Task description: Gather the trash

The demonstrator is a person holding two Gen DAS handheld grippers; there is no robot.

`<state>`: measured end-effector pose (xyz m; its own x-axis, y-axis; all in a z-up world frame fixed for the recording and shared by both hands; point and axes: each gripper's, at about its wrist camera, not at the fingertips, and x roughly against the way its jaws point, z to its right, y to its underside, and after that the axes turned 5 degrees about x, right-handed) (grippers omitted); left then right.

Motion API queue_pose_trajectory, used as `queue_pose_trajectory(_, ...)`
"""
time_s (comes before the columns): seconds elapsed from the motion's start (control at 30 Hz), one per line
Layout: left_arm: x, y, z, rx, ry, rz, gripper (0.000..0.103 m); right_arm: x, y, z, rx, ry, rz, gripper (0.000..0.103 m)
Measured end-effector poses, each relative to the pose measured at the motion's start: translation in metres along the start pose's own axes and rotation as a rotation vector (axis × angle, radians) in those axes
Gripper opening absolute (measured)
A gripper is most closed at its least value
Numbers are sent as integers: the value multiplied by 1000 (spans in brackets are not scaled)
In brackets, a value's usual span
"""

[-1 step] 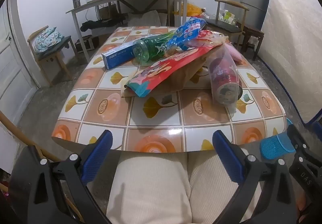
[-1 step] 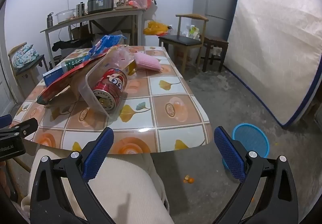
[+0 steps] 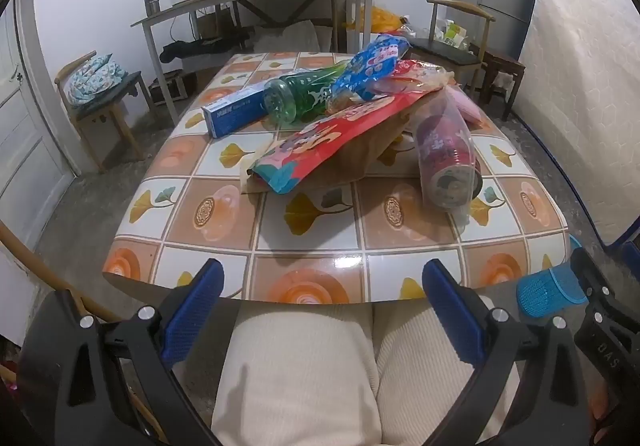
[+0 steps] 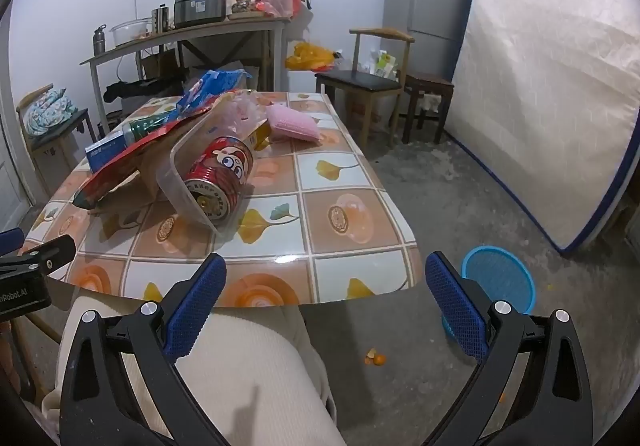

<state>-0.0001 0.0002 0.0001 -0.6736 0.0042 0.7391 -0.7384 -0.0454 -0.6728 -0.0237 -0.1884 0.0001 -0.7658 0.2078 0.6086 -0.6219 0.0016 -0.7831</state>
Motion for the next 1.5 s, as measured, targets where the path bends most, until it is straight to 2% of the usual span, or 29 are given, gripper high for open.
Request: queue_pose_trajectory(1.5,4,-7,2,7,9,0,97,-7,-2,4,8,8,7,96)
